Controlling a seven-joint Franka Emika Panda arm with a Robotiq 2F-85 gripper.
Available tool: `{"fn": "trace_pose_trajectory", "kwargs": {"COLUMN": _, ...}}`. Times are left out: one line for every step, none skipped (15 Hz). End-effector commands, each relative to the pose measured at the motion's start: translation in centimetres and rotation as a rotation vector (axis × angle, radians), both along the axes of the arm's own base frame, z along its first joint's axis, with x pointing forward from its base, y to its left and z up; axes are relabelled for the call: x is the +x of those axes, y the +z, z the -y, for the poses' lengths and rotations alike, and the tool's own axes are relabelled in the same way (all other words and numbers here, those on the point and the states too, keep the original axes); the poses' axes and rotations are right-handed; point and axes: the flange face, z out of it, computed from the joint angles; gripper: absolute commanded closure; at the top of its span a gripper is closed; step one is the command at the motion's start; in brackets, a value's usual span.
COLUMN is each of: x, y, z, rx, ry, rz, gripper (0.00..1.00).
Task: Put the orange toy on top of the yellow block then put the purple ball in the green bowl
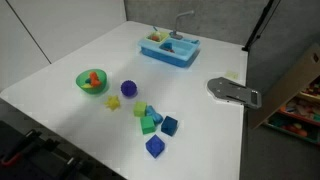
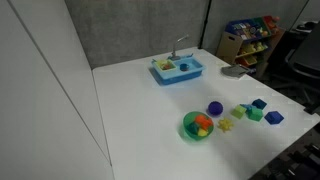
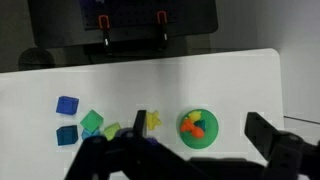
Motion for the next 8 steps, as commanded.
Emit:
{"fn": "trace_pose_trajectory", "kwargs": {"x": 0.0, "y": 0.0, "z": 0.0, "rx": 0.000, "ry": 0.000, "rz": -0.001, "gripper": 0.00}}
{"fn": "trace_pose_trajectory", "kwargs": {"x": 0.0, "y": 0.1, "z": 0.0, "rx": 0.000, "ry": 0.000, "rz": 0.000, "gripper": 0.00}}
{"fn": "trace_pose_trajectory", "kwargs": {"x": 0.0, "y": 0.1, "z": 0.0, "rx": 0.000, "ry": 0.000, "rz": 0.000, "gripper": 0.00}}
{"fn": "trace_pose_trajectory", "kwargs": {"x": 0.0, "y": 0.1, "z": 0.0, "rx": 0.000, "ry": 0.000, "rz": 0.000, "gripper": 0.00}}
{"fn": "trace_pose_trajectory", "kwargs": {"x": 0.0, "y": 0.1, "z": 0.0, "rx": 0.000, "ry": 0.000, "rz": 0.000, "gripper": 0.00}}
{"fn": "trace_pose_trajectory", "kwargs": {"x": 0.5, "y": -0.2, "z": -0.2, "rx": -0.010, "ry": 0.006, "rz": -0.002, "gripper": 0.00}}
{"fn": "trace_pose_trajectory", "kwargs": {"x": 0.8, "y": -0.5, "z": -0.5, "rx": -0.016, "ry": 0.013, "rz": -0.002, "gripper": 0.00}}
{"fn": "trace_pose_trajectory", "kwargs": {"x": 1.2, "y": -0.9, "z": -0.9, "rx": -0.024, "ry": 0.024, "rz": -0.005, "gripper": 0.00}}
